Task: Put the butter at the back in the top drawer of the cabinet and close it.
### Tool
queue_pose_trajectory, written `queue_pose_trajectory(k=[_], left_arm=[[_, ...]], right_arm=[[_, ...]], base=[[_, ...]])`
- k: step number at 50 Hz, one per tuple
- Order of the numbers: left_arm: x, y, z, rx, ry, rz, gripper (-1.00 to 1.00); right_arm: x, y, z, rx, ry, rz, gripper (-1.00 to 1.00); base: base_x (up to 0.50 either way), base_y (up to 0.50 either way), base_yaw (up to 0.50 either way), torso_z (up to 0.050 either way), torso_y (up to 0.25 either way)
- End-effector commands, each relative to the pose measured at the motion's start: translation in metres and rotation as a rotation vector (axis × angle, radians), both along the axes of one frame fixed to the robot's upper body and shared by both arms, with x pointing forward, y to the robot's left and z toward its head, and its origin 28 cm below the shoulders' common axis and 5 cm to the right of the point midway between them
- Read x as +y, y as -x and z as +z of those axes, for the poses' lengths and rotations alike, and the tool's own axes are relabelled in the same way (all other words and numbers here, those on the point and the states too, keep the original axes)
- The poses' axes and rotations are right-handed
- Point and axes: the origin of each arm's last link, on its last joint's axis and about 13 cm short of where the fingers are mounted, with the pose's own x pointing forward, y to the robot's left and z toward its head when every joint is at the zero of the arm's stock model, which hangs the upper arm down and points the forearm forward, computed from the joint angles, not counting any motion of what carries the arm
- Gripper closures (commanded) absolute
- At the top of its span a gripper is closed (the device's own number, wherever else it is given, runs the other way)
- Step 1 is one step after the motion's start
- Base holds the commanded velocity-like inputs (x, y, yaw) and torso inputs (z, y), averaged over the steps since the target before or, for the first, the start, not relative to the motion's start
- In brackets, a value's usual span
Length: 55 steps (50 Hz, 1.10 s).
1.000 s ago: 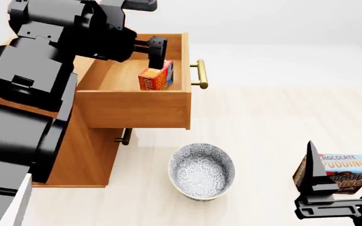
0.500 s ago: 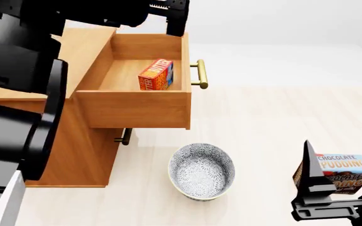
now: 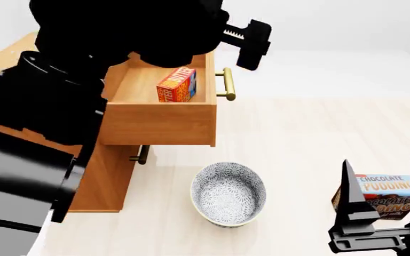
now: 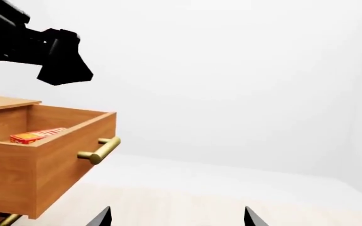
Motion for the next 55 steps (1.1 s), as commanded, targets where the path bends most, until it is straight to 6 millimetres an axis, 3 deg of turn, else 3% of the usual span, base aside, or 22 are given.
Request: queue_pose_trajectory(k=[1, 14, 22, 55], left_arm=[[-0.029, 0.016, -0.037, -0.019, -0.045, 0.007, -1.0], [-0.055, 0.02, -0.072, -0.002, -0.089, -0.009, -1.0], [-0.062, 0.013, -0.092, 0.038, -0.121, -0.017, -1.0], [-0.04, -0.008, -0.135, 0.171, -0.267, 0.096, -1.0]], right_arm=[[-0.002, 0.0, -0.003, 0.003, -0.008, -0.003, -1.0], [-0.006, -0.001, -0.007, 0.01, -0.018, -0.009, -1.0], [-0.007, -0.001, -0.008, 0.01, -0.02, -0.011, -1.0], [-0.008, -0.001, -0.011, 0.009, -0.024, -0.023, -1.0]], base=[[0.0, 0.0, 0.0, 0.0, 0.0], [0.0, 0.0, 0.0, 0.0, 0.0], [0.0, 0.0, 0.0, 0.0, 0.0], [0.0, 0.0, 0.0, 0.0, 0.0]])
